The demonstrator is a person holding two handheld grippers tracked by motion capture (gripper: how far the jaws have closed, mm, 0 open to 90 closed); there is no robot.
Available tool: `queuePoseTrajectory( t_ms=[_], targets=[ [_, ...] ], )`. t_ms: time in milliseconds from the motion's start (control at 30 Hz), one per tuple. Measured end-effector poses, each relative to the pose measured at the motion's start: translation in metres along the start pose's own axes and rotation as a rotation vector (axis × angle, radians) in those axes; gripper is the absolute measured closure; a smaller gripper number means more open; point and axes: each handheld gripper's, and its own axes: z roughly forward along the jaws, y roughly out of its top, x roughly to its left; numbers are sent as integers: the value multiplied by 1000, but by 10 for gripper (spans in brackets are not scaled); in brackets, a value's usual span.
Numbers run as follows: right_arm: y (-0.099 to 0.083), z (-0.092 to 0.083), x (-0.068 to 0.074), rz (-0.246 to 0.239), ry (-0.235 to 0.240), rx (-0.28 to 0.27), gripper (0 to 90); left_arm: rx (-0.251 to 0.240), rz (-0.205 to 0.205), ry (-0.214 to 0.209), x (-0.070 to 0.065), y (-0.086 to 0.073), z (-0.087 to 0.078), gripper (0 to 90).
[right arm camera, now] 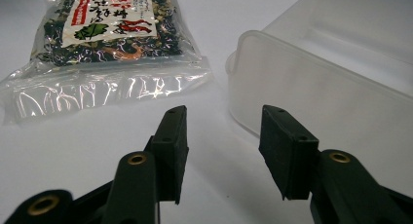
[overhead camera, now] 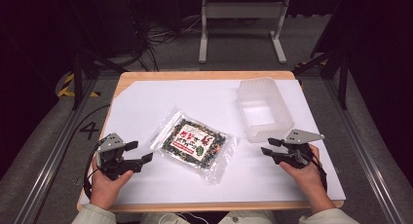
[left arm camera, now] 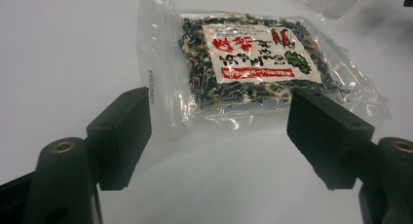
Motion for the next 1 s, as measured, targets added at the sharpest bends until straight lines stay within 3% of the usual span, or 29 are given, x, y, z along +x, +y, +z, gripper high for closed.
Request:
queuePoseTrajectory(
  t_ms=[300,400,700,1000],
  targets=[
    [1,0,-1,12,29,0,471,-17,16,30,1,8,-3,213],
    [1,-1,-1,14,31,-5,461,-30,7,31,2,14,-2,178],
    [2,0,-2,17,36,-14,432,-63,10,26,4,25,1,191],
    [2,1,-2,16,43,-11,417,-57,-31,40,14,30,15,157]
  ],
)
